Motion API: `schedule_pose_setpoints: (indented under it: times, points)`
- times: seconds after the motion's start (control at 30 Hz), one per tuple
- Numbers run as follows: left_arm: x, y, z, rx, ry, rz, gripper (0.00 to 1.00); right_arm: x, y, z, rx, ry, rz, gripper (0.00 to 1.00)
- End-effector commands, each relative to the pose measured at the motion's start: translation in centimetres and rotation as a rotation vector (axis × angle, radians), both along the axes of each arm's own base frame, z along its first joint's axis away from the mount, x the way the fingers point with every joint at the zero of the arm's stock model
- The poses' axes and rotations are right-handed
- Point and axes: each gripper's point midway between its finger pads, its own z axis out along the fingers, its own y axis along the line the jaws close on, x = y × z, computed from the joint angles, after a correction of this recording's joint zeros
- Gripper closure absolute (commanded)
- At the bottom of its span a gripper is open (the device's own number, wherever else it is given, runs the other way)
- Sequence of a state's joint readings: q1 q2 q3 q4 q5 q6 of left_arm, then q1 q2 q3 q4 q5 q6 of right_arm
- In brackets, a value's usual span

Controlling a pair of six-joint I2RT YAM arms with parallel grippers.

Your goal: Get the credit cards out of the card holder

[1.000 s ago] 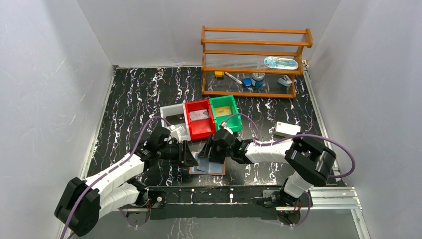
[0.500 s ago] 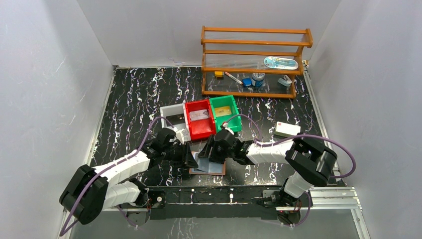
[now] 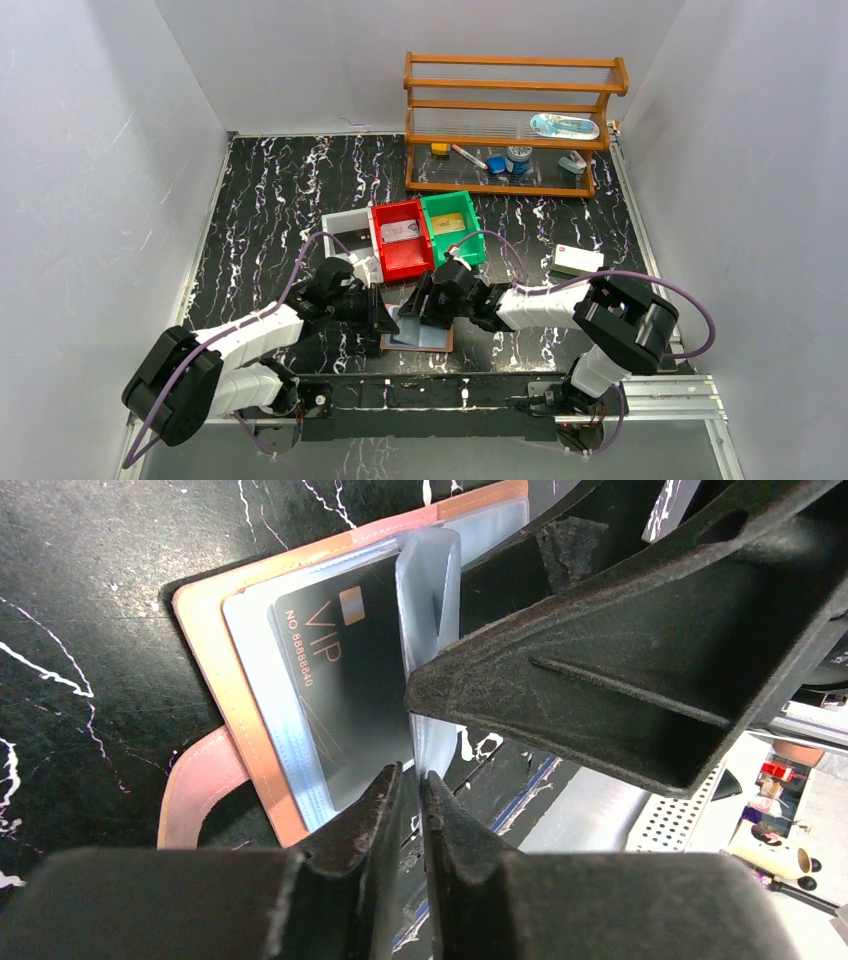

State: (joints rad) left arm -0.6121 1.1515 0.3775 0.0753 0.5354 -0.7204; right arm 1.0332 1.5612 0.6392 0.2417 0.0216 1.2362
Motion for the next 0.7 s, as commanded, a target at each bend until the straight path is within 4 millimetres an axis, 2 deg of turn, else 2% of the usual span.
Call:
schedule_pose_setpoints:
  times: [0.0,0.17,0.27,0.5,0.6,0.67]
  points:
    - [-0.32,0.21,-0.36,0.000,-0.004,0.005,0.91,-1.32,-1.43,-2.03,-0.050,0.055,0.007,0.34]
    - [-0.47,-0.15,0.14,-0.027,-0.017,-0.021,0.94,-1.34,-1.45,-1.91,-0.042,0.059,0.008,0.30]
    - [-0.52,-0.13,0.22,-0.029,-0.017,-0.022,0.94,-1.28,-1.44,-1.83,-0.036,0.057,0.005,0.32]
    - [-0.67,-0.01,0.25,-0.033,-0.016,-0.014,0.93,-1.02,-2.03,-1.79,-0.056,0.047,-0.015,0.49]
    - [-0.66,-0.04,0.47,-0.038,-0.021,-0.016,0.88,-0.98,-2.12,-1.68,-0.056,0.041,-0.017,0.58]
    - [-0.62,-0.09,0.64,-0.041,-0.025,-0.017,0.88,-0.94,-2.19,-1.68,-0.055,0.037,-0.019,0.60]
